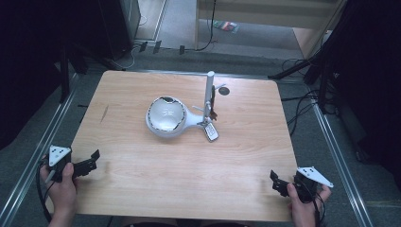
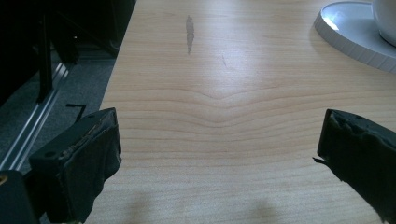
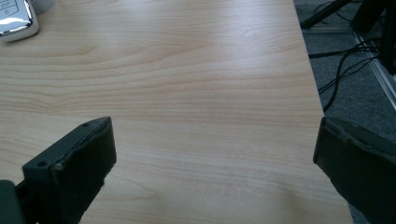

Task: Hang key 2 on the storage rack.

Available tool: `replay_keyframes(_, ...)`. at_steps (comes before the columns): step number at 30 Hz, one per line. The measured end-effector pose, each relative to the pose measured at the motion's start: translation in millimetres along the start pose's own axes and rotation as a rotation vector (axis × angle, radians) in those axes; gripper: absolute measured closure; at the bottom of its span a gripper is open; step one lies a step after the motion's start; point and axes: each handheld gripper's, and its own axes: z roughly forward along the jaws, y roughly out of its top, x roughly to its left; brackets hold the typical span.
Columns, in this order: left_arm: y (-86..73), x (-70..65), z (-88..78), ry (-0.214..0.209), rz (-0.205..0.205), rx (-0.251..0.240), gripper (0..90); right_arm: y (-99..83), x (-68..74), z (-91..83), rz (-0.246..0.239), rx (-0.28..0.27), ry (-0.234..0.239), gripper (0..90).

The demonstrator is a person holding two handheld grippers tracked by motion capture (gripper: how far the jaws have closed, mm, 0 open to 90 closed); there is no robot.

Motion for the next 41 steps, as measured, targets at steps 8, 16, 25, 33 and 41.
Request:
replay_keyframes(8, 0.0, -0.4, 0.1, -0.008, 0.001, 0.003, 0.0, -6.6, -12.4, -8.5, 0.005, -0.021, -0.029, 0.0)
replay_keyframes(16, -0.1, -0.6, 0.0, -0.007, 0.002, 0.002, 0.0, -13.5, -26.5, -14.1, 0.019, -0.025, -0.042, 0.0)
replay_keyframes(25, -0.1, -1.8, 0.2, -0.004, 0.010, 0.005, 0.0, -19.1, -37.6, -21.0, 0.054, -0.037, -0.019, 0.0)
replay_keyframes(33, 0.1, 0.7, 0.3, -0.013, -0.015, 0.004, 0.0, -24.3, -41.6, -21.3, 0.094, -0.056, 0.004, 0.0)
replay_keyframes(41, 0.1, 2.2, 0.2, -0.018, -0.028, 0.003, 0.0, -24.3, -37.4, -19.4, 0.074, -0.036, -0.005, 0.0)
